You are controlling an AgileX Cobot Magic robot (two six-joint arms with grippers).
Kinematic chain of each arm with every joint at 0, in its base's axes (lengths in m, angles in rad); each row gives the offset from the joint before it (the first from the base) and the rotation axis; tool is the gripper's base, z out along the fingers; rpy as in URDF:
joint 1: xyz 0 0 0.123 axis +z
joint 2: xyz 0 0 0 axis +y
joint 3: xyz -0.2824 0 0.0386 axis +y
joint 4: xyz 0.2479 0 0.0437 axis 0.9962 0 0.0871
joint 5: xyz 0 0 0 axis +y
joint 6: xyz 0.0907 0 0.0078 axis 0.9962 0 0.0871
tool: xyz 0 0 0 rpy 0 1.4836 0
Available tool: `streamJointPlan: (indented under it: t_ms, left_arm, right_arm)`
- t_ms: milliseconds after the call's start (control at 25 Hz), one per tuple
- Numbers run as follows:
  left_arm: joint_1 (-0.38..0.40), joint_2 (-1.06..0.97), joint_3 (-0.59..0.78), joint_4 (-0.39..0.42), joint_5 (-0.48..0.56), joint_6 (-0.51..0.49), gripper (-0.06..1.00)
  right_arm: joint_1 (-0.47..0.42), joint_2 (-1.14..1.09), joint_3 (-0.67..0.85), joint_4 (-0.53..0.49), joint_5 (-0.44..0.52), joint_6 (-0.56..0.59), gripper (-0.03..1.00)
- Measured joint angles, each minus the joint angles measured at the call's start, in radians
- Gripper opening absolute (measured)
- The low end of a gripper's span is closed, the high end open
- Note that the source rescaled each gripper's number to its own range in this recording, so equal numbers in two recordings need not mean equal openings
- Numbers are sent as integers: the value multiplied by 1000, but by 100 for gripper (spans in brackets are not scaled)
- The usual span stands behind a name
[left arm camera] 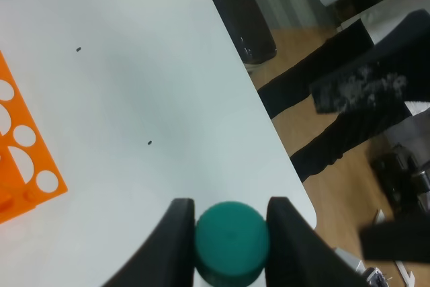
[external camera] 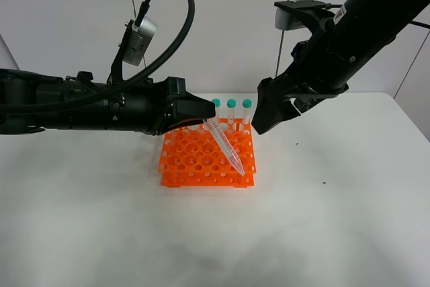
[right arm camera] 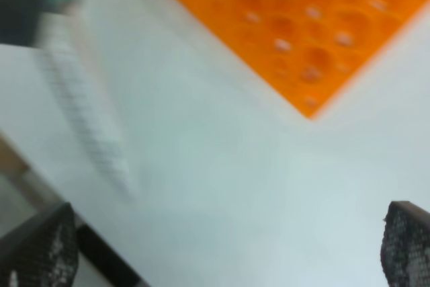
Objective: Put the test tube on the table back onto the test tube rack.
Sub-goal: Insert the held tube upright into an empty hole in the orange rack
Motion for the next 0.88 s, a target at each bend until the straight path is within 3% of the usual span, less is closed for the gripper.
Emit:
streamJointPlan:
  t_ms: [240, 640, 760, 880]
  left_arm:
    - [0, 0, 0, 0, -4, 0, 0]
    - [0, 0, 0, 0, -6, 0, 0]
    - [0, 0, 0, 0, -6, 0, 0]
    - [0, 0, 0, 0, -6, 0, 0]
  right_arm:
    - [-37, 31, 0, -75, 3, 67, 100]
    - [-389, 83, 0, -92, -1, 44, 100]
    - [-455, 83, 0, -95, 19, 43, 100]
    - [-465, 83, 0, -94, 50, 43, 100]
